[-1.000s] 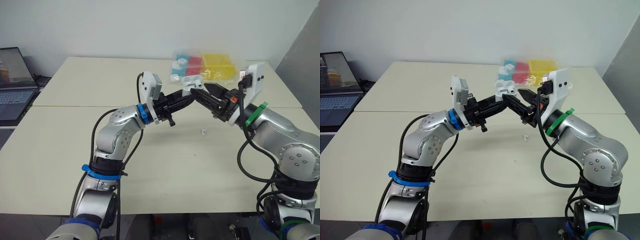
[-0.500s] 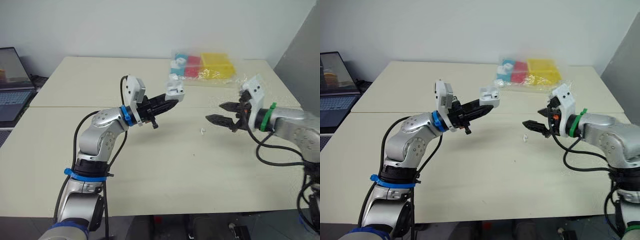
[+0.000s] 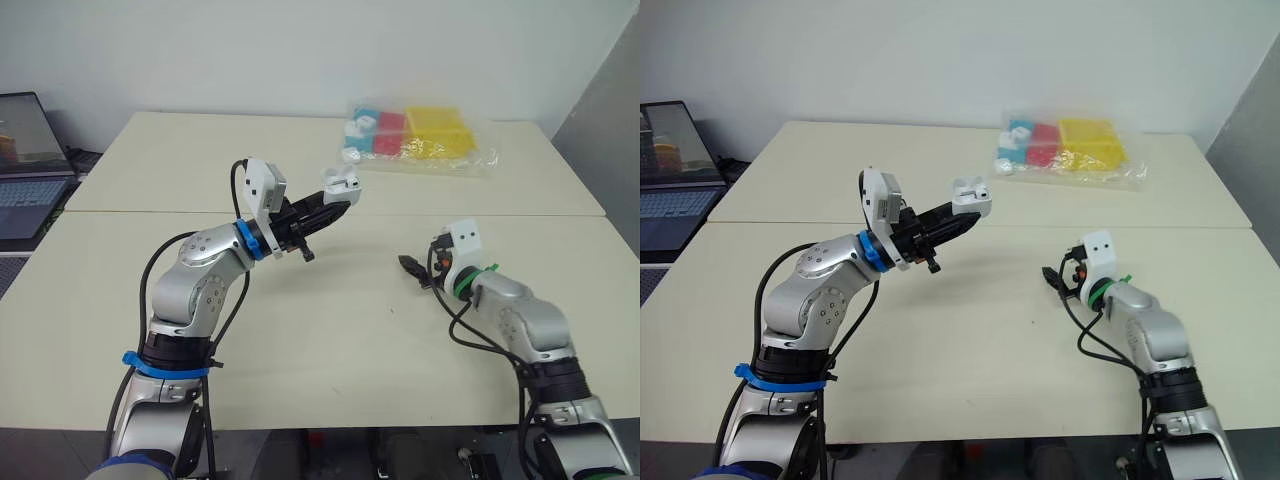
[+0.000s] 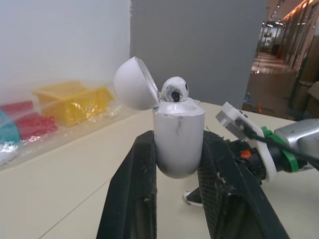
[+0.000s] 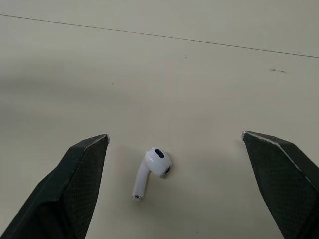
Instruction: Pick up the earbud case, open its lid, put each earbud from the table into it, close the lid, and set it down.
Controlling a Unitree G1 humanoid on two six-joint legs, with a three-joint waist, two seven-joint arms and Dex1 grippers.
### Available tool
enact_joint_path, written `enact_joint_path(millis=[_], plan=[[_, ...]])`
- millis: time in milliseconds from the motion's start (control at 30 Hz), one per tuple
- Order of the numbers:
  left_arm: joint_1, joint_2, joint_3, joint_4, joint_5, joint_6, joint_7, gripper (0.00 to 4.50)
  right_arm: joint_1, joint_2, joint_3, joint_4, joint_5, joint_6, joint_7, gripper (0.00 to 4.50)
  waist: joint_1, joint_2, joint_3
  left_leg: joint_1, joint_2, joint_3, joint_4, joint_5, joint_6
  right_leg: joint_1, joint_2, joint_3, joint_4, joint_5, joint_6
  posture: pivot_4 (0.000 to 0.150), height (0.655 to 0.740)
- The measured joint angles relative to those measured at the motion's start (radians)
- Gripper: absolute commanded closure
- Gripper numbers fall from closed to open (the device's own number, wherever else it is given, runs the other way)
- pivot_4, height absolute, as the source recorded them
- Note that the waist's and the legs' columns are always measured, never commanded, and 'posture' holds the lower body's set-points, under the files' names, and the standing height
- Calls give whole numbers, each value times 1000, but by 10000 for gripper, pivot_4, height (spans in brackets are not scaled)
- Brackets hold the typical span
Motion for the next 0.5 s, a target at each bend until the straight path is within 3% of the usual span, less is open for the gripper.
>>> enact_joint_path(millis=[267, 367, 500], plan=[[-24, -2, -1, 10, 0, 9, -7, 37627, 16, 68, 12, 41, -83, -92, 4, 190, -2, 0, 0, 1, 1, 0, 0, 0, 0, 0, 2, 0, 0, 0, 0, 1500, 7400], [-28, -8, -2, 11, 1, 9, -8, 37627, 15, 81, 8, 86, -114, -150, 3, 5868, -2, 0, 0, 1, 1, 0, 1, 0, 0, 2, 1, 1, 0, 1, 1, 1500, 7400], [-28, -13, -2, 11, 0, 9, -19, 37627, 13, 97, -13, 123, -147, -195, -10, 19314, -2, 0, 0, 3, 1, 0, 2, 0, 0, 2, 1, 1, 0, 1, 2, 1500, 7400]])
